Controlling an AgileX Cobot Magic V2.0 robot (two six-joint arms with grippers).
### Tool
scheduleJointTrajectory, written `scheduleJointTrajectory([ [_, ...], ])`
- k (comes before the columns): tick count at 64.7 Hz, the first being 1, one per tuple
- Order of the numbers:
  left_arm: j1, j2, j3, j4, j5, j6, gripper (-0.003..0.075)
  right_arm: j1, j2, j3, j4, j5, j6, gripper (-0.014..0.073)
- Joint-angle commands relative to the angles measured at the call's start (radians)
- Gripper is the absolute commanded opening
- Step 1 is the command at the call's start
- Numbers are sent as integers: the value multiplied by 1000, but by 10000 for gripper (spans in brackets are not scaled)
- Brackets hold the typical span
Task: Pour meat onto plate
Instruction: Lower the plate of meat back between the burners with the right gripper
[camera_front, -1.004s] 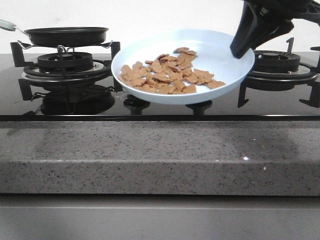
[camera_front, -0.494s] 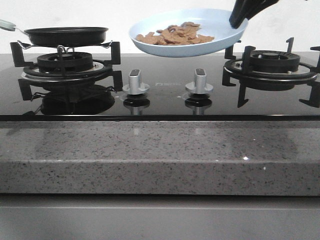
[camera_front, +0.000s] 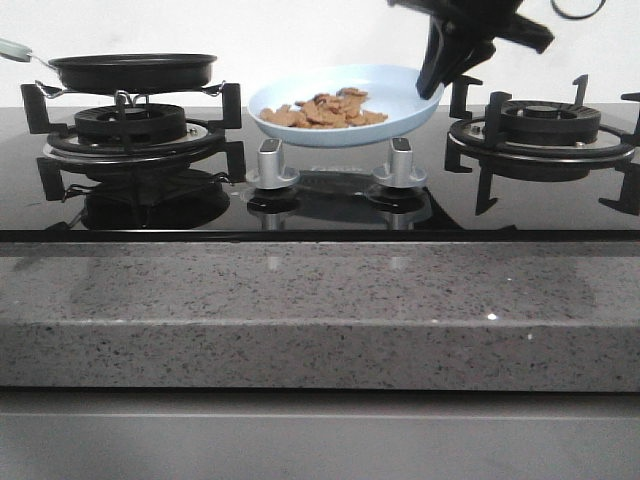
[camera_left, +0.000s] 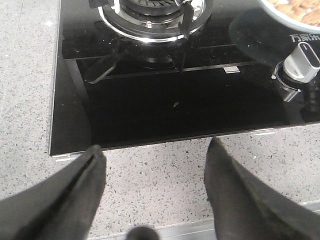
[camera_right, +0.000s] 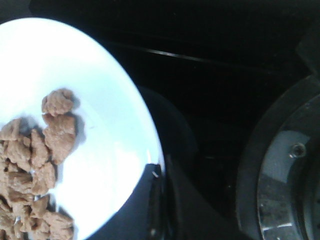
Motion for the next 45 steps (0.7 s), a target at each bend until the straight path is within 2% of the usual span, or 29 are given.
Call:
scheduleJointTrajectory([
  [1,-5,-2,-28,-10,-72,-11,428,-4,-43,-42,43,-29,-6,-56],
  [8,-5,-2,-28,-10,-75,-11,428,-4,-25,-42,43,-20,-6,-44],
  [13,-5,-2,-28,-10,-75,-11,428,-4,-10,-42,44,-10,0,8],
  [18,-5,-2,-28,-10,-75,-11,428,-4,-3,-42,44,3,5,106],
  [26,-5,-2,-28,-10,-75,-11,428,-4,-2,-43,44,1,5,342],
  [30,-5,-2,-28,-10,-75,-11,428,-4,-6,-44,44,-6,4,409],
  [45,-5,-2,-28,-10,-80,-11,428,1,-92,-44,42,-7,-16,428],
])
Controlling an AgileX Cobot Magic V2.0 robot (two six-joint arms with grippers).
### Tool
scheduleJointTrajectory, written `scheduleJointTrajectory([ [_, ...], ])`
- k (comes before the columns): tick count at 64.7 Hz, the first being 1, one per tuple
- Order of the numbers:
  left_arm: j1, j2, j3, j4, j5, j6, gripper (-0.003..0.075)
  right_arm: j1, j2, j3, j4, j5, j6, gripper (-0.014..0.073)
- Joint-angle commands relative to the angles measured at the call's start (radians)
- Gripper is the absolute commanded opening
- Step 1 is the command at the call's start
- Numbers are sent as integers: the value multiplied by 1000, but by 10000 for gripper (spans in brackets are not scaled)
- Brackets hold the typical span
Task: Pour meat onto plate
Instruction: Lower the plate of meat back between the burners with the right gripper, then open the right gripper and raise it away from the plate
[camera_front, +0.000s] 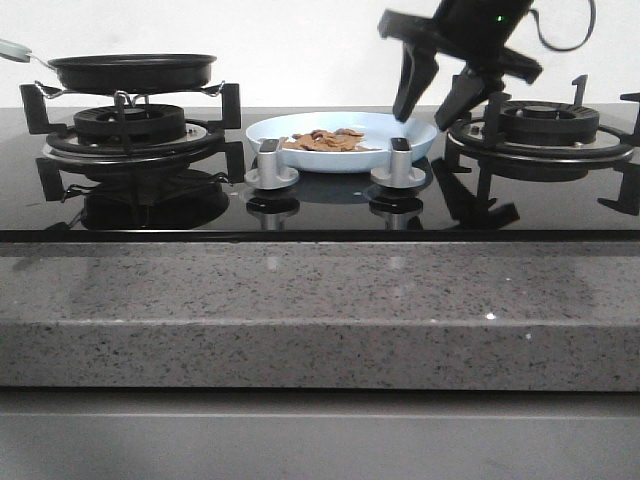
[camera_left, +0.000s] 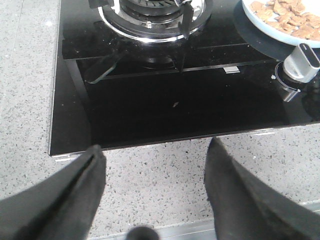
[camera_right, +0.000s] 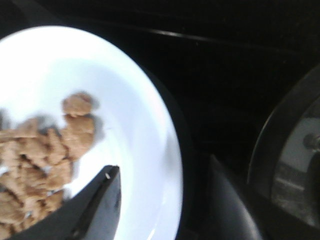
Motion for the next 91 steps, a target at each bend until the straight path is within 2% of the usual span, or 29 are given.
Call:
scheduleJointTrajectory([
  [1,-5,-2,-28,-10,-79,-11,428,3,-135,-34,24,-31,-23,428],
  [12,-5,-2,-28,-10,-79,-11,428,49,-273,-19,-25,-29,-59,428],
  [17,-5,-2,-28,-10,-79,-11,428,81,-354,61,-62,-69,-57,428],
  [29,-5,-2,-28,-8,-79,-10,428,115,-584,443,-69,-306,-57,428],
  [39,-5,-2,-28,-8,-81,-10,428,115,-768,721,-104,-400,-57,428],
  [50,-5,0,-27,-8,-92,-10,428,114,-936,948,-157,-388,-56,419],
  [62,-5,0,-22,-8,-97,-10,428,112,-1100,1094,-210,-332,-3,411],
  [71,-5,0,-18,-8,-97,-10,428,112,-1213,1159,-269,-277,55,411],
  [82,-5,0,-16,-8,-97,-10,428,112,-1326,1199,-269,-200,62,411],
  [91,-5,0,-16,-8,-97,-10,407,112,-1405,1245,-269,-192,62,409],
])
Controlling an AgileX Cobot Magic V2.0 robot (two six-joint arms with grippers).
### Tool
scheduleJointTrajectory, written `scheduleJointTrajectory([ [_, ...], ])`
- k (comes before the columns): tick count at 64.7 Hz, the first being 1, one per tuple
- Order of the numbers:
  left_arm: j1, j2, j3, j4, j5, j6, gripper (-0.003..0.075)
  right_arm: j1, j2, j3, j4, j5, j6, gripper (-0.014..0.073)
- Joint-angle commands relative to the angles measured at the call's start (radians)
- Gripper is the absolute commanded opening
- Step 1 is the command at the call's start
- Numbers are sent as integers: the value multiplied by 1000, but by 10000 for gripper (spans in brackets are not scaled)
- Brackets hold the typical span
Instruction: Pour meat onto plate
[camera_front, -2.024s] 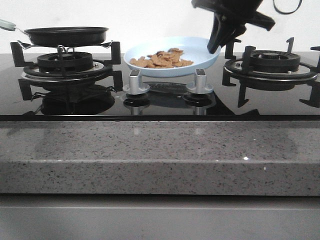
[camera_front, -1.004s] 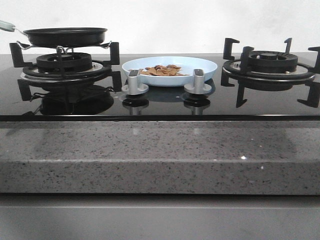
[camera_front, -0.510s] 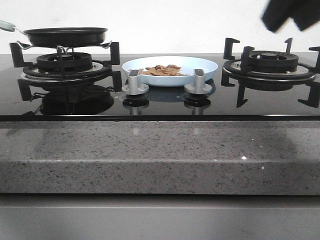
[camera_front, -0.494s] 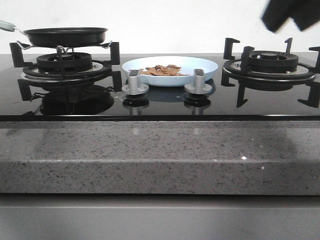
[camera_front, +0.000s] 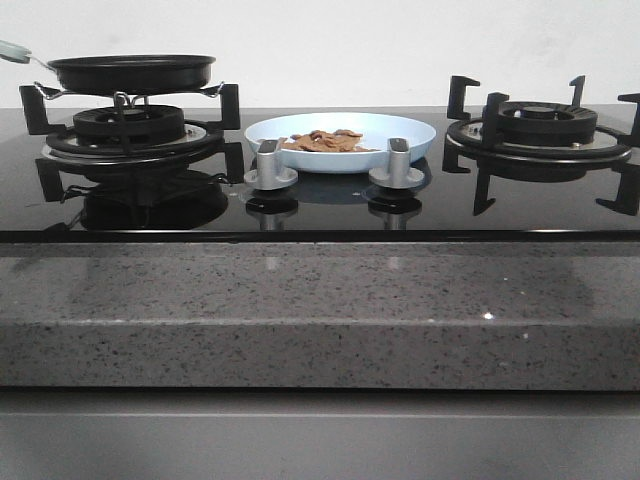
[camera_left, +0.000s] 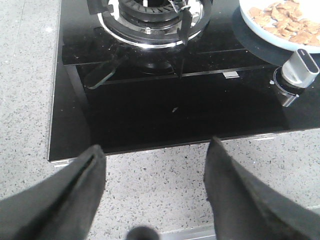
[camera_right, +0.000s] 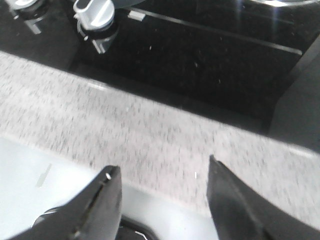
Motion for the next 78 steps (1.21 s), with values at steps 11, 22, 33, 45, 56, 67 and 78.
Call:
scheduleJointTrajectory([
  [11,-5,0,-25,-8,-70,-10,251,-5,-86,19,-10,-40,3,253],
  [22,-5,0,-25,-8,-70,-10,61,-5,-87,20,-10,-36,3,16],
  [33,-5,0,-25,-8,-83,-10,-20,-5,-87,20,-9,-36,3,-69],
  [45,-5,0,-25,-8,-86,-10,-20,-5,-87,20,-6,-41,3,-69],
  [56,-5,0,-25,-8,-86,-10,-20,-5,-87,20,-6,-40,3,-69],
  [67,-5,0,-25,-8,-88,-10,-20,-5,-87,20,-6,-39,3,-69],
  [78,27,-92,63,-7,-173,-10,-20,-5,-87,20,-6,-36,3,-69],
])
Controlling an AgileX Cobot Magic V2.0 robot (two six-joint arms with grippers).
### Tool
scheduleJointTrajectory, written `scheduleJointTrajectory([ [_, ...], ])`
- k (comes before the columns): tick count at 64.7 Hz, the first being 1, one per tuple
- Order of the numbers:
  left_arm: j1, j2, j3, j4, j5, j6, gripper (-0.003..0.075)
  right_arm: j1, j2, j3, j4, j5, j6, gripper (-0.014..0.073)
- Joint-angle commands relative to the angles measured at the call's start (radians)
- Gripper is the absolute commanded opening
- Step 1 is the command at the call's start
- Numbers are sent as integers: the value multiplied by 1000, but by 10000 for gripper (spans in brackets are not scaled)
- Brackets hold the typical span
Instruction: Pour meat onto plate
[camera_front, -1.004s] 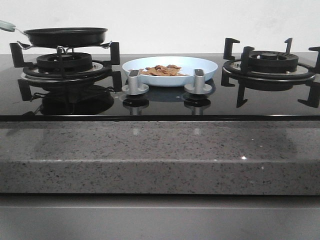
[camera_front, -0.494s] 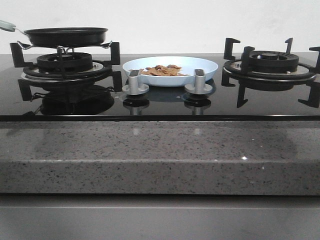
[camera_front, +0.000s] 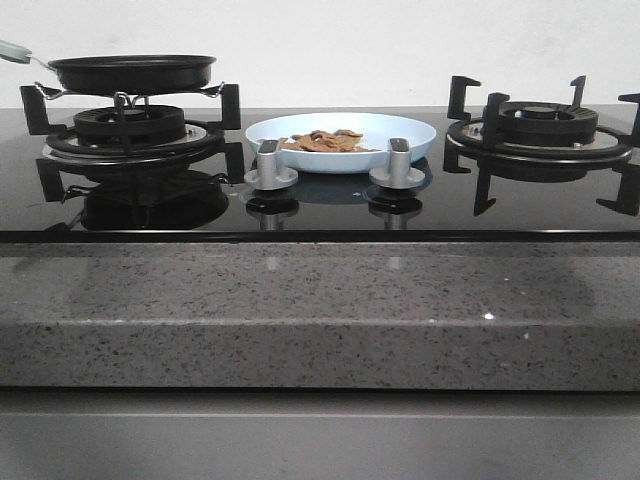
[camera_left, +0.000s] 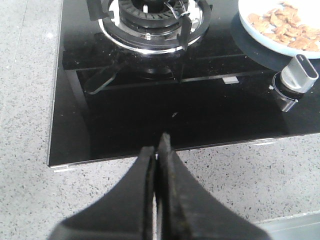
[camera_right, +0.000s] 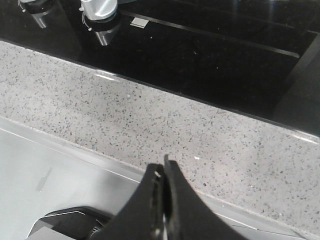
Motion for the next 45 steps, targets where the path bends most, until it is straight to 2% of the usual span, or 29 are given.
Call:
scheduleJointTrajectory([
  [1,24,-62,38,-7,-138,-10,-20,-5,0,-22,-5,-52,0,-69],
  [13,115,-298,320,-11,-408,-10,-20,-5,0,-22,-4,-52,0,-69],
  [20,161,-434,471,-35,-494,-10,-20,-5,0,-22,-4,-52,0,-69],
  [32,168,-572,618,-37,-571,-10,-20,-5,0,-22,-4,-51,0,-69],
  [45,168,-648,712,-37,-725,-10,-20,-5,0,-22,-4,-51,0,-69],
])
